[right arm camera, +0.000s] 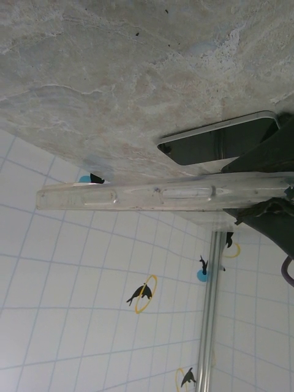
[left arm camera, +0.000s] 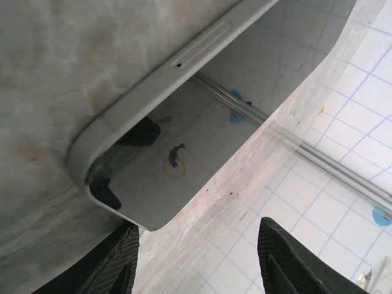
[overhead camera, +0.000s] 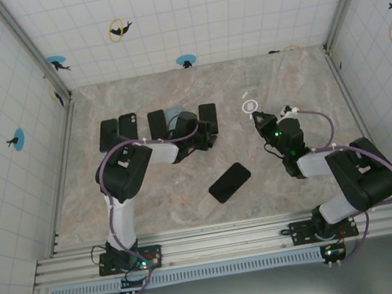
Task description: Take the phone out of the phone case
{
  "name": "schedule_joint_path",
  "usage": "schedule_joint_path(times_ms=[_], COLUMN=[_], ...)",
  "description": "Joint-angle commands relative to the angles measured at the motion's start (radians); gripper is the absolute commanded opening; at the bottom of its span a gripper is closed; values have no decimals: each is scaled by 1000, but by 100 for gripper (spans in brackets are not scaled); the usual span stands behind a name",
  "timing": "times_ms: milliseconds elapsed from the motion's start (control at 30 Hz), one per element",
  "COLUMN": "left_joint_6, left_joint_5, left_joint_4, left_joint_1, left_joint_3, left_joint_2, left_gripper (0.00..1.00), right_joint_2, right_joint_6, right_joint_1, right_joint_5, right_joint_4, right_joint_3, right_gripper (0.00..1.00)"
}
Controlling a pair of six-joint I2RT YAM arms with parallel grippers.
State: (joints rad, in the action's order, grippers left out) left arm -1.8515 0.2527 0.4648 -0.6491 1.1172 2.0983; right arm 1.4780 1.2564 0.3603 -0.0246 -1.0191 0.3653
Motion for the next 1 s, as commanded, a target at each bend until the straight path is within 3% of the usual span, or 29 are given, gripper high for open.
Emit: schedule_joint_path(times_ms=[0, 367, 700, 833, 967], left_joint_6=[6, 65, 183, 313, 505], left_joint_5=[-1, 26, 49, 58, 101], left_joint_4=[-6, 1, -58, -60, -182], left_joint_1=[9, 28, 21, 26, 44], left_joint_3=[34, 33, -14, -28, 27], left_joint_2=[40, 12, -135, -194, -222], left_gripper=[54, 55, 58, 59, 70], right_joint_2=[-10, 20, 219, 312, 386], right_joint_6=[-4, -33, -75, -79, -98], right_joint_1=[-5, -8, -22, -13, 1], right_joint_5=[-3, 17, 121, 159, 155], right_joint_4=[-13, -14, -48, -54, -48], right_joint_3=[2, 15, 148, 209, 258], right_gripper=[0, 0, 0, 0, 0])
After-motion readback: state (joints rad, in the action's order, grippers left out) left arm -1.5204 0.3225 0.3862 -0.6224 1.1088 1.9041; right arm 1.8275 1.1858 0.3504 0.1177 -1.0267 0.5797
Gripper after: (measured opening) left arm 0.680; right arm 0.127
